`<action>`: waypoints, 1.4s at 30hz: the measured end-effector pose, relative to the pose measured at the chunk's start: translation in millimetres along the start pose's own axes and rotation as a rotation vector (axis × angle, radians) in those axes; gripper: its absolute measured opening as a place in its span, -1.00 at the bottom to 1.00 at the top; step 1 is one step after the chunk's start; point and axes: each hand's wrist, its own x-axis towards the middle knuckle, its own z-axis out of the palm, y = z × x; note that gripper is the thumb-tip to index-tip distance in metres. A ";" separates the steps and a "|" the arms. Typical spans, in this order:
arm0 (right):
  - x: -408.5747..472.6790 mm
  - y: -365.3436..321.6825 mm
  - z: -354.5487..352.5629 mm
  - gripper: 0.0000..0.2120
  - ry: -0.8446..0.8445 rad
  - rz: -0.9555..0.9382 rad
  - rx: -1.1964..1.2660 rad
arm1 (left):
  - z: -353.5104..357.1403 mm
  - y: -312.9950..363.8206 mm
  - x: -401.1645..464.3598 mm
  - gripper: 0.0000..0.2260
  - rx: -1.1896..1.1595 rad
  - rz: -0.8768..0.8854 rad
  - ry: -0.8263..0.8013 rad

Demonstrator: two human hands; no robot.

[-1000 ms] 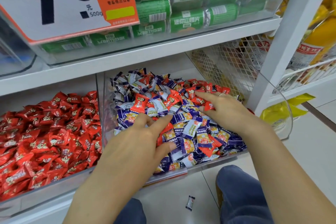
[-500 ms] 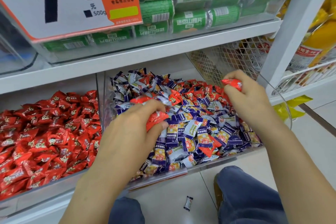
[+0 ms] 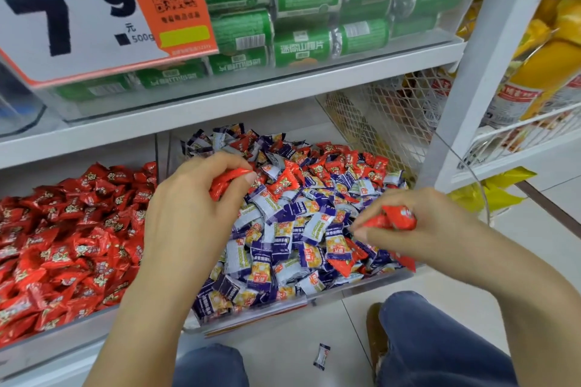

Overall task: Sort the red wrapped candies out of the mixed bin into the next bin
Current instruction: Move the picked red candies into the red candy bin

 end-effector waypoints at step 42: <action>32.3 -3.5 4.6 -0.94 0.346 -0.003 0.064 | 8.3 0.6 18.6 -0.85 0.159 -0.051 -0.142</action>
